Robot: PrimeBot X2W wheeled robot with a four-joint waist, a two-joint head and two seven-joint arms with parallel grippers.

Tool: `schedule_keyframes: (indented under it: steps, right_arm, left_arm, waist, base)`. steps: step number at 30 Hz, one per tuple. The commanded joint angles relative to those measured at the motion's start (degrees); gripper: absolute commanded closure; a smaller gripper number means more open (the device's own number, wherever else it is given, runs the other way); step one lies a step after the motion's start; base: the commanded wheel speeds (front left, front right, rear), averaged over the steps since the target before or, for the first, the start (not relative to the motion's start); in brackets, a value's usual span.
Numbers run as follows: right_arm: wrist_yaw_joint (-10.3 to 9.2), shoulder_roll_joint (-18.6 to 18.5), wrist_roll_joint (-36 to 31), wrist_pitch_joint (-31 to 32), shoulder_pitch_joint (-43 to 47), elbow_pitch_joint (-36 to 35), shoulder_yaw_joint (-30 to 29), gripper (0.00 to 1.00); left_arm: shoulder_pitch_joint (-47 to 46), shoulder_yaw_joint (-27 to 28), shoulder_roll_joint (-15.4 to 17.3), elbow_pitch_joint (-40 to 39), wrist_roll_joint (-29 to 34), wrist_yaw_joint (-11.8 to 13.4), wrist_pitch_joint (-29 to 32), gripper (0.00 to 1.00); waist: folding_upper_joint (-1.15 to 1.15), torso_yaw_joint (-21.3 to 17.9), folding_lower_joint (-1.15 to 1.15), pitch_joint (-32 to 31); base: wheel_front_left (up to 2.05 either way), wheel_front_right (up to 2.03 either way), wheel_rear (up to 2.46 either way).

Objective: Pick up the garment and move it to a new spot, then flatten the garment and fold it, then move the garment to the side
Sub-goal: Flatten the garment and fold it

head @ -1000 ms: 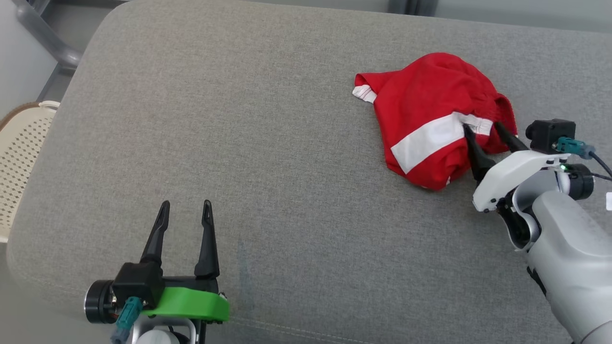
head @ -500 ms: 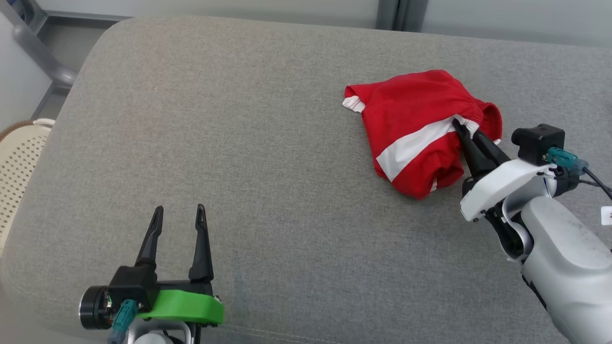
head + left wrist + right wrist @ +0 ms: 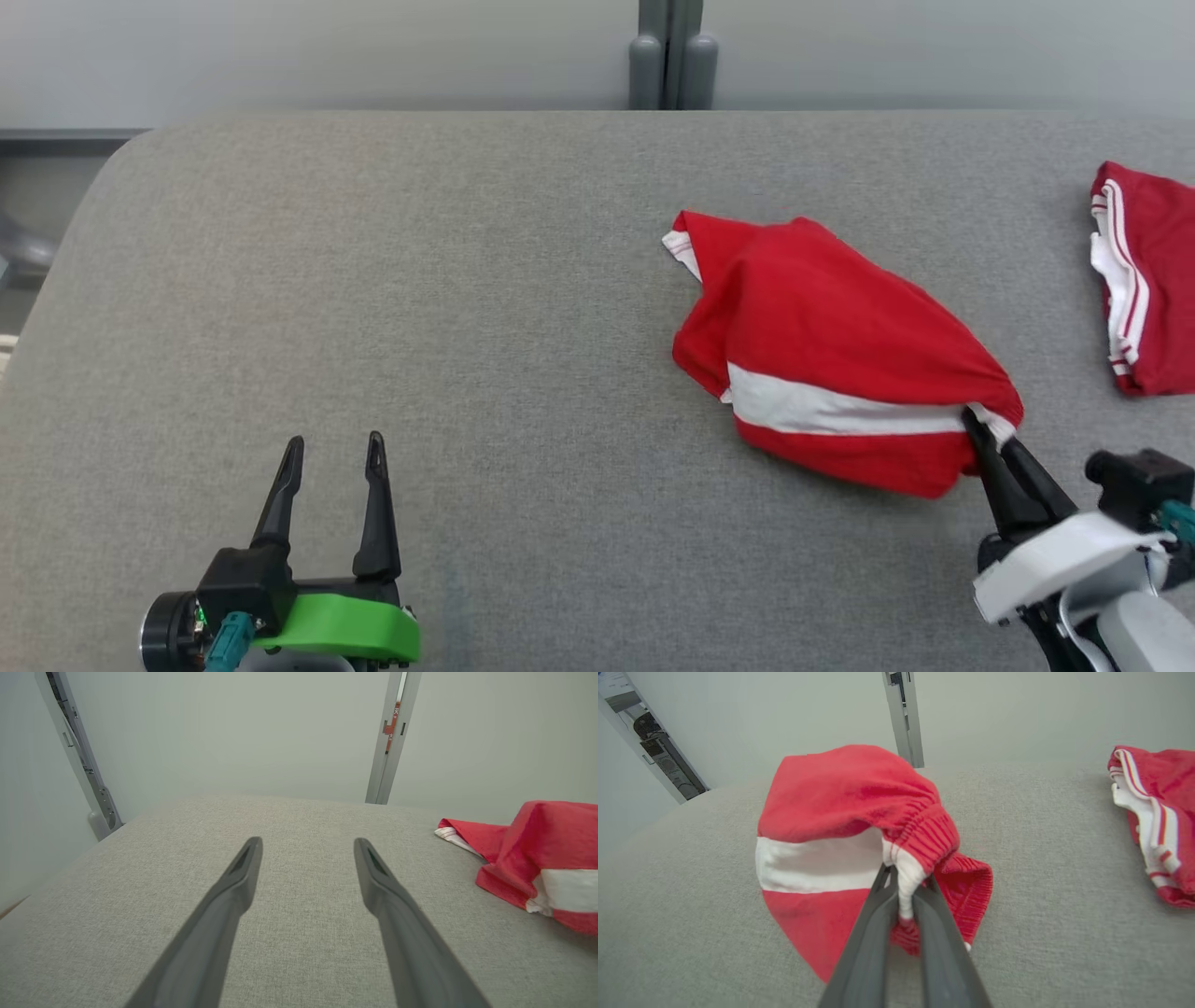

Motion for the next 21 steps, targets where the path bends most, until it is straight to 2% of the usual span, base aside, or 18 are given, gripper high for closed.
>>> schedule_keyframes:
  steps: [1,7,8,9,21]
  right_arm:
    - [-0.09,0.1,0.0,-0.1,2.2,-0.7,-1.2,1.0]
    - [-0.09,1.9,0.1,-0.1,9.5,-1.6,-6.2,1.0]
    - [-0.09,2.4,-0.2,-0.1,10.0,-1.8,-6.7,0.57]
    - [-0.08,2.8,-0.7,-0.1,10.1,-2.4,-7.3,0.0]
    - [-0.08,6.7,-8.5,-0.1,10.0,-14.2,-13.8,0.0]
  left_arm:
    - [0.9,0.2,0.1,0.1,0.2,-0.2,0.0,0.0]
    - [1.0,0.3,0.1,0.2,0.0,-0.3,0.0,0.0]
    - [1.0,0.2,0.1,0.2,-0.1,-0.3,0.0,0.0]
    - [1.0,0.2,0.1,0.2,-0.2,-0.3,0.0,0.0]
    - [0.9,0.5,0.1,0.6,-0.1,-0.8,0.0,0.0]
  waist:
    - [0.0,-2.1,0.0,-1.4]
    - [0.0,-3.7,0.0,-1.7]
    - [0.0,-4.0,0.0,-1.8]
    - [0.0,-4.2,0.0,-1.9]
    - [0.0,-4.7,0.0,-2.6]
  base:
    - [0.0,0.0,0.0]
    - [0.0,0.0,0.0]
    - [0.0,0.0,0.0]
    - [0.0,0.0,0.0]
    - [0.0,0.0,0.0]
